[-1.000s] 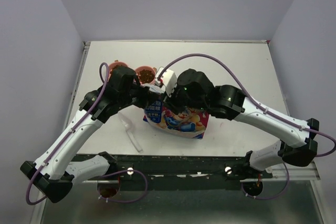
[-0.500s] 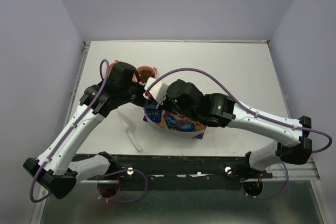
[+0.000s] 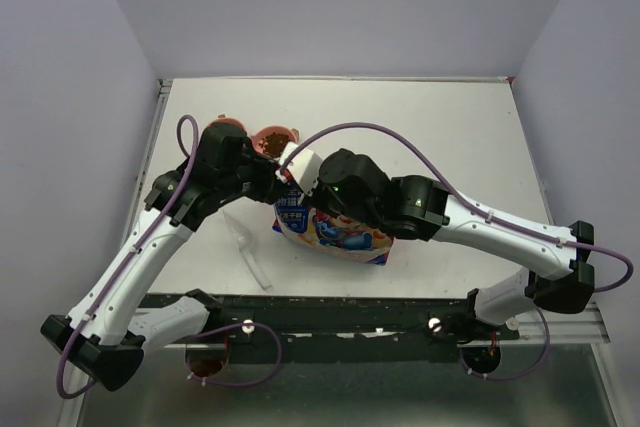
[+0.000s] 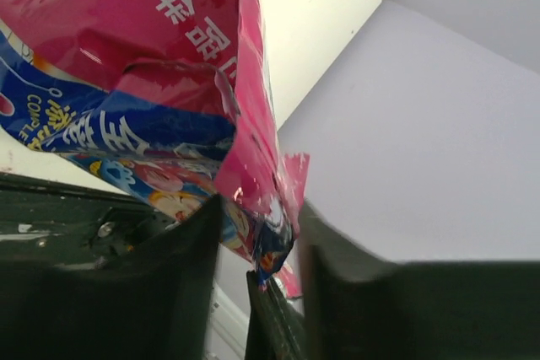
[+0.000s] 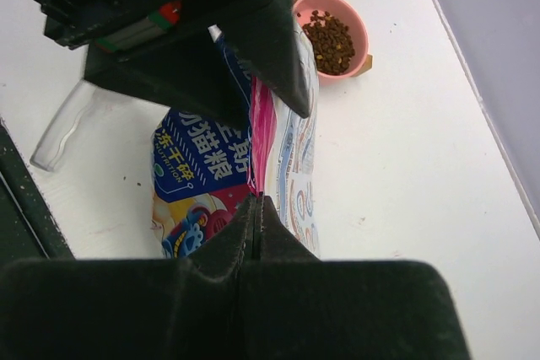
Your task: Serve the pet food
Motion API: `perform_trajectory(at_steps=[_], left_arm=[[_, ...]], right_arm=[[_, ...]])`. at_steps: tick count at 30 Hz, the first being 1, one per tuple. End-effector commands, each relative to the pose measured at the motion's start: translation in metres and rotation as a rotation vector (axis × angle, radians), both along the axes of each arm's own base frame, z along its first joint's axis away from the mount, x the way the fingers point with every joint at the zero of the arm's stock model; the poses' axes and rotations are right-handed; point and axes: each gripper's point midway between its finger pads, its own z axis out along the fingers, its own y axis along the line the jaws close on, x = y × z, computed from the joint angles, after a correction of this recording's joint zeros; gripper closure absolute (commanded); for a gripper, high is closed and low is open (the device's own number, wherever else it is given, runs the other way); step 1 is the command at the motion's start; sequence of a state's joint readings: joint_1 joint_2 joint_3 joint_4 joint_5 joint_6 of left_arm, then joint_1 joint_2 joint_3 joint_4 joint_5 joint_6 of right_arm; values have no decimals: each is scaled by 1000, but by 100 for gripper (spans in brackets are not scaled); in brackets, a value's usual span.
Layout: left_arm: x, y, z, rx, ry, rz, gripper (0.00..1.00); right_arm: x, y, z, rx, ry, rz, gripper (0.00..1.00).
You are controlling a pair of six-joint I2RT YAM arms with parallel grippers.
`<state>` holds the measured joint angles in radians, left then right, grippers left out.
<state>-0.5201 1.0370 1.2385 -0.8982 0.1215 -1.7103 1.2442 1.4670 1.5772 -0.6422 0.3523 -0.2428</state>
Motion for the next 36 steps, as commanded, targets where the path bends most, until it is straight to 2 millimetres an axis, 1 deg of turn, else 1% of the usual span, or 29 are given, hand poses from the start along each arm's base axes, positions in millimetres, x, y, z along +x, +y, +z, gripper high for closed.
perform_trajectory(at_steps=[1, 2, 3, 4, 5, 6, 7, 8, 9, 10, 12, 13, 14, 15, 16, 17, 18, 19, 21, 23, 25, 26, 28, 29, 31, 32, 35, 36], left_arm=[[21, 5, 2, 22, -95, 29, 73], [25, 6, 5, 27, -121, 26, 85], [27, 9, 9, 38, -137, 30, 100], [27, 13, 14, 63, -148, 33, 100], [26, 15, 18, 84, -153, 29, 100], [25, 17, 22, 99, -151, 32, 100], [24, 18, 24, 102, -141, 31, 100], [21, 18, 25, 102, -129, 27, 100], [21, 17, 26, 94, -126, 28, 100], [20, 16, 26, 86, -120, 24, 100], [20, 12, 27, 58, -127, 18, 100], [21, 10, 25, 41, -133, 11, 100], [20, 8, 26, 24, -138, 7, 86], [18, 8, 25, 23, -132, 4, 70], [17, 9, 24, 34, -131, -4, 60], [15, 11, 25, 47, -134, -8, 54], [14, 12, 24, 59, -140, -12, 51], [12, 13, 26, 62, -148, -13, 48], [11, 15, 27, 58, -163, -9, 44], [11, 16, 29, 59, -172, -9, 41], [8, 16, 34, 64, -188, -24, 39], [7, 17, 38, 68, -204, -32, 39], [4, 23, 45, 101, -240, -39, 37], [3, 25, 48, 115, -259, -42, 36], [-1, 28, 53, 120, -279, -40, 36], [-1, 29, 55, 117, -293, -41, 36], [-3, 28, 52, 102, -299, -48, 36], [-3, 26, 54, 93, -308, -51, 36]], right_arm=[[-8, 6, 19, 65, 21, 25, 100], [-7, 5, 18, 62, 21, 21, 100], [-6, 4, 19, 60, 13, 14, 100], [-4, 1, 17, 51, 8, 3, 100], [-3, -1, 16, 39, -4, -4, 98], [0, -4, 14, 27, -11, -16, 88], [0, -7, 11, 8, -17, -22, 74], [1, -10, 10, -3, -23, -26, 66], [2, -14, 9, -8, -27, -35, 59], [2, -18, 9, -10, -31, -42, 55], [0, -26, 12, -1, -35, -53, 49], [-1, -31, 17, 18, -28, -65, 48], [-3, -34, 20, 33, -15, -77, 46], [-5, -38, 27, 58, -2, -86, 46], [-8, -40, 34, 91, 19, -96, 44], [-11, -42, 43, 124, 37, -102, 42], [-14, -44, 46, 145, 63, -109, 39], [-16, -47, 50, 159, 79, -119, 38], [-19, -52, 52, 180, 103, -144, 37], [-18, -61, 57, 194, 101, -171, 34], [-18, -67, 68, 244, 120, -207, 30], [-19, -69, 77, 271, 129, -213, 29], [-20, -73, 87, 305, 147, -229, 27], [-20, -74, 89, 307, 153, -234, 28], [-19, -78, 87, 292, 151, -255, 27], [-19, -79, 83, 273, 148, -258, 27], [-15, -83, 66, 212, 137, -280, 27], [-15, -85, 67, 219, 138, -290, 27]])
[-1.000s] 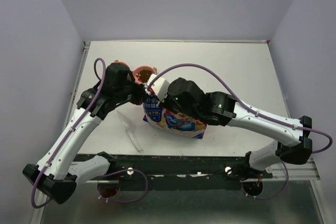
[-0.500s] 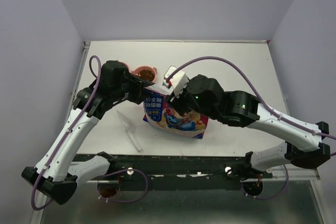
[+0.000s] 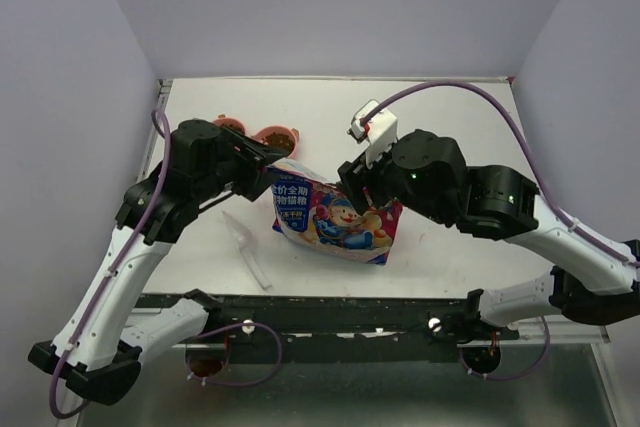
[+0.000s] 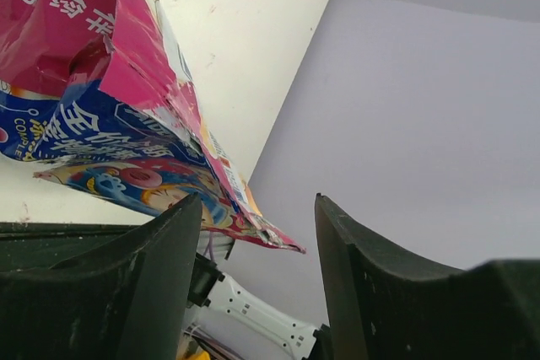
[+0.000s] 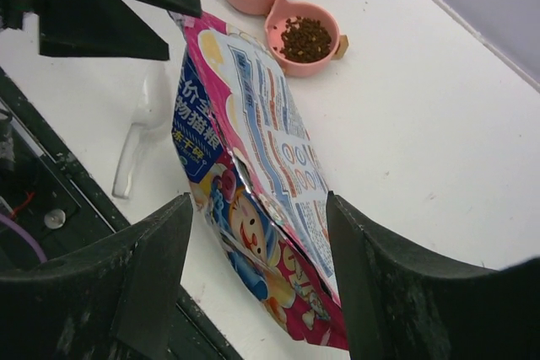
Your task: Serve the pet food
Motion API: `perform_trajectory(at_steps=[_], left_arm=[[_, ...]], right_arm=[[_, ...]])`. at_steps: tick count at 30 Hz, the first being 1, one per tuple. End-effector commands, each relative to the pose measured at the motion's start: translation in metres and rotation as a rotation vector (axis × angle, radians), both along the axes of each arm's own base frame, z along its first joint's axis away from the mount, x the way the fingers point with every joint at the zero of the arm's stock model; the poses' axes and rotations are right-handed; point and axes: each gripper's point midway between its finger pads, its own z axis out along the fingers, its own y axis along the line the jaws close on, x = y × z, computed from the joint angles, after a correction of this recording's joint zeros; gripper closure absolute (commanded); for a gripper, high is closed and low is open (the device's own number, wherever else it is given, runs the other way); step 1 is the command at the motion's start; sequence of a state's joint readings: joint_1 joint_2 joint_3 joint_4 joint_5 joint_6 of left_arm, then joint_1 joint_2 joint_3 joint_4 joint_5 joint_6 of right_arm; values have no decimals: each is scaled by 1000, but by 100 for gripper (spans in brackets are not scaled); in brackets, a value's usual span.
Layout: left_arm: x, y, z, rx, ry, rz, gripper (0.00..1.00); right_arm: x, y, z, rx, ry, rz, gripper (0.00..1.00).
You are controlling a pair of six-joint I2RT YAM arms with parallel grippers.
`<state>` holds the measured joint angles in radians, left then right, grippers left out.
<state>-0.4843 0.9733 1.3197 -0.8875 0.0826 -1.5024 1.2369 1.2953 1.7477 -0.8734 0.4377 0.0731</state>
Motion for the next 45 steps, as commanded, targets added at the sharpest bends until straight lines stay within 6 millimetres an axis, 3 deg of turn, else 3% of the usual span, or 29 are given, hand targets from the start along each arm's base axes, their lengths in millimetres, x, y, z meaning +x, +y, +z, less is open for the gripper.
perform_trajectory(at_steps=[1, 3, 7, 11, 12, 13, 15, 18, 21, 22, 27, 33, 37, 40, 45], left_arm=[[-2, 5, 13, 5, -84, -8, 37], [-3, 7, 25, 28, -145, -28, 38], [-8, 14, 61, 139, -354, -100, 39], [-23, 32, 118, 204, -625, -91, 38], [-29, 39, 138, 211, -702, -74, 38], [-36, 45, 156, 227, -778, -66, 37], [-48, 60, 194, 282, -920, -25, 34], [-70, 87, 242, 391, -1078, 42, 30], [-85, 108, 269, 483, -1167, 105, 25], [-89, 115, 274, 507, -1189, 127, 24], [-106, 138, 285, 571, -1246, 212, 20], [-105, 138, 277, 588, -1224, 200, 20], [-101, 133, 270, 573, -1208, 180, 20], [-96, 125, 266, 554, -1206, 154, 20], [-90, 113, 260, 517, -1177, 106, 20]], right_arm=[[5, -16, -13, -46, 23, -76, 27], [6, -20, 4, 38, 17, -110, 27], [19, -52, 34, 227, 1, -330, 27], [27, -103, 71, 379, -60, -525, 15], [28, -120, 85, 429, -81, -587, 8], [30, -134, 98, 456, -106, -634, 8], [31, -157, 123, 470, -164, -697, 0], [35, -203, 160, 467, -286, -913, 0], [32, -232, 178, 309, -396, -1064, 0], [29, -242, 182, 345, -408, -1081, 0], [30, -239, 189, 343, -402, -1069, 0], [30, -237, 178, 336, -391, -1064, 0], [33, -212, 157, 258, -398, -959, 0], [29, -172, 151, 414, -304, -681, 0], [32, -151, 139, 446, -280, -651, 0]])
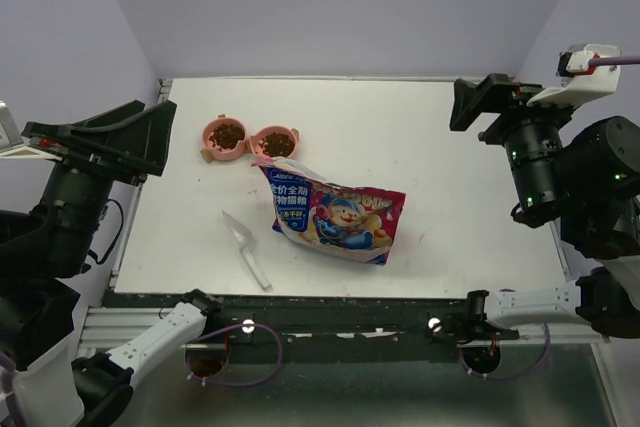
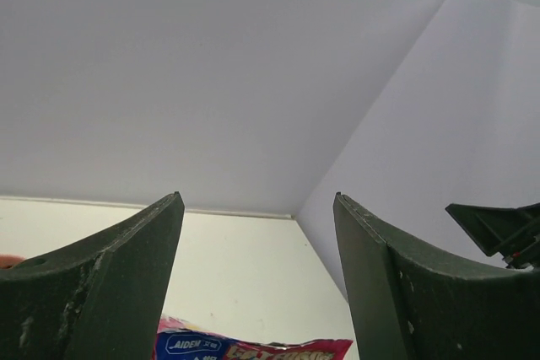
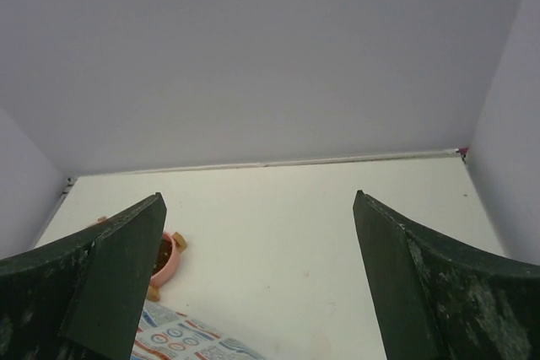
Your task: Serve the pet food
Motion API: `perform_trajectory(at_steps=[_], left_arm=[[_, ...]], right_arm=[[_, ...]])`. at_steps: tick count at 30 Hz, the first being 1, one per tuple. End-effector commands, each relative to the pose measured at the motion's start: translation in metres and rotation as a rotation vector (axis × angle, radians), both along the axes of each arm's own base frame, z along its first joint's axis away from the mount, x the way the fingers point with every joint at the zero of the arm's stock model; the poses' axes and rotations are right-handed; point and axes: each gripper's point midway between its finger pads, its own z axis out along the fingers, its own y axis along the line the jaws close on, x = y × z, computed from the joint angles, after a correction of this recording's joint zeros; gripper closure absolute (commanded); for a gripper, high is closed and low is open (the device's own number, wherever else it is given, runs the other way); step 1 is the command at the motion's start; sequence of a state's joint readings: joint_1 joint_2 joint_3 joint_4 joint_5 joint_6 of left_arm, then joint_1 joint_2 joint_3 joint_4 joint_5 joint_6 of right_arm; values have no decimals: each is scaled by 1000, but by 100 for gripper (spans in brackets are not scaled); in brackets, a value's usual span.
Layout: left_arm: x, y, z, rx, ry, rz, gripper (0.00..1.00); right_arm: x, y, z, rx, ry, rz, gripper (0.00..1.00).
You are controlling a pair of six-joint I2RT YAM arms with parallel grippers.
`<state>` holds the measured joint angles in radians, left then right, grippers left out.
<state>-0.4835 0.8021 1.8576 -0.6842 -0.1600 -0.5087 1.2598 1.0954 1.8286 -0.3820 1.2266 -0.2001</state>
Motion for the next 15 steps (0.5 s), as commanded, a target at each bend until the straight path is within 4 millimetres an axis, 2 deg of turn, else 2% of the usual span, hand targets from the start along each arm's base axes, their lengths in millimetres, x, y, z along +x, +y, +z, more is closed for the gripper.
perform_trajectory(at_steps=[1, 5, 11, 15], left_arm=[[2, -11, -3, -13, 25, -52, 20], [5, -17, -9, -16, 48, -76, 20], [5, -16, -10, -18, 52, -72, 20], [5, -16, -12, -23, 62, -72, 20]], right_arm=[[0, 32, -32, 21, 68, 99, 0], [6, 17, -42, -14, 97, -74, 0], [1, 3, -40, 28, 76, -57, 0], [1, 4, -46, 23, 83, -59, 0]])
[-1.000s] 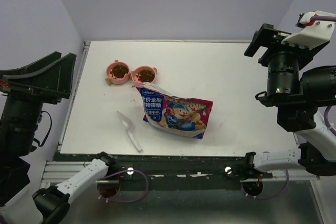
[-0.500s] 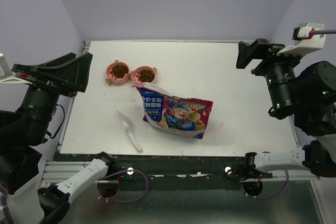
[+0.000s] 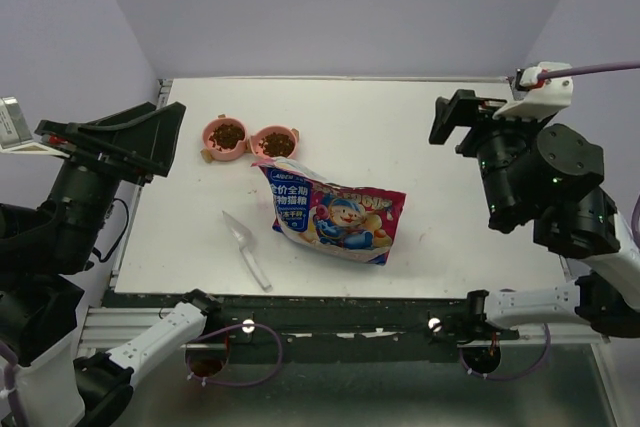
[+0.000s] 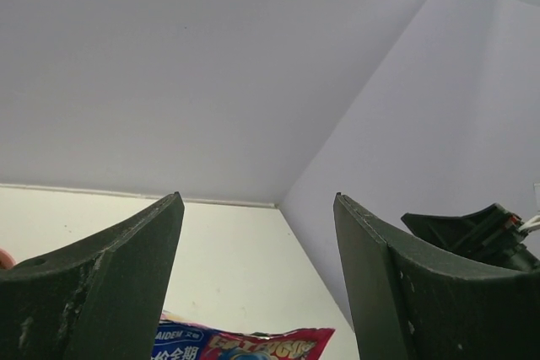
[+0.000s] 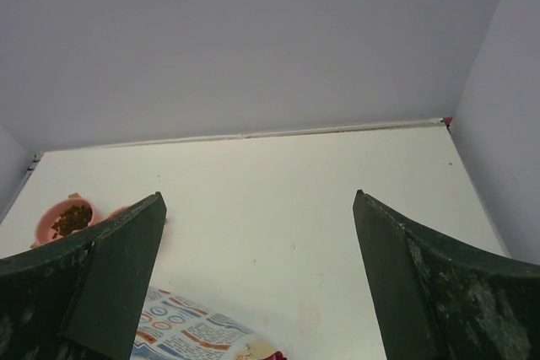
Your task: Serve the pet food
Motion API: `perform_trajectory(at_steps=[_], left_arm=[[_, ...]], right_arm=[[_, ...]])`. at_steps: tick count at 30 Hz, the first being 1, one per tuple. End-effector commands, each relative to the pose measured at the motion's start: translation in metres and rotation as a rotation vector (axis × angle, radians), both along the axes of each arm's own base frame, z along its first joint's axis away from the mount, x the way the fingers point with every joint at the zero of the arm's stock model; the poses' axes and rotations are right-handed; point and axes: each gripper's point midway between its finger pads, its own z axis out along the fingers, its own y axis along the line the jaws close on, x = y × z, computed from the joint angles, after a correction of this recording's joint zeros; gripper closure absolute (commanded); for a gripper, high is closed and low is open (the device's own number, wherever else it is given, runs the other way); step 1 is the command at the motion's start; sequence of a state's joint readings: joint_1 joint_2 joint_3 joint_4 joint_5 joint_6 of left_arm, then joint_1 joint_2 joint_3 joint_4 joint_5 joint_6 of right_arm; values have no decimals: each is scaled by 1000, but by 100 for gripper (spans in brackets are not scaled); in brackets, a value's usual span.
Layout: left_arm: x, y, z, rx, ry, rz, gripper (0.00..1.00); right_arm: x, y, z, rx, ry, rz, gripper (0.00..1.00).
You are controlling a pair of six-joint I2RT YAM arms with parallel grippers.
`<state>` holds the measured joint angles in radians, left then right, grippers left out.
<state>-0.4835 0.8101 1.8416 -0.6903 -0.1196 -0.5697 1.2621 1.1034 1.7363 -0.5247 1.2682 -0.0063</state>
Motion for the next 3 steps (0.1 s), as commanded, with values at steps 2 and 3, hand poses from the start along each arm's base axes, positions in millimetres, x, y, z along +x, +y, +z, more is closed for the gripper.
perform_trajectory(at_steps=[2, 3], left_arm=[[1, -4, -6, 5, 23, -15, 20], [1, -4, -5, 2, 22, -18, 20]], right_arm=[[-4, -14, -1, 52, 0, -25, 0], [-4, -13, -1, 58, 2, -18, 0]])
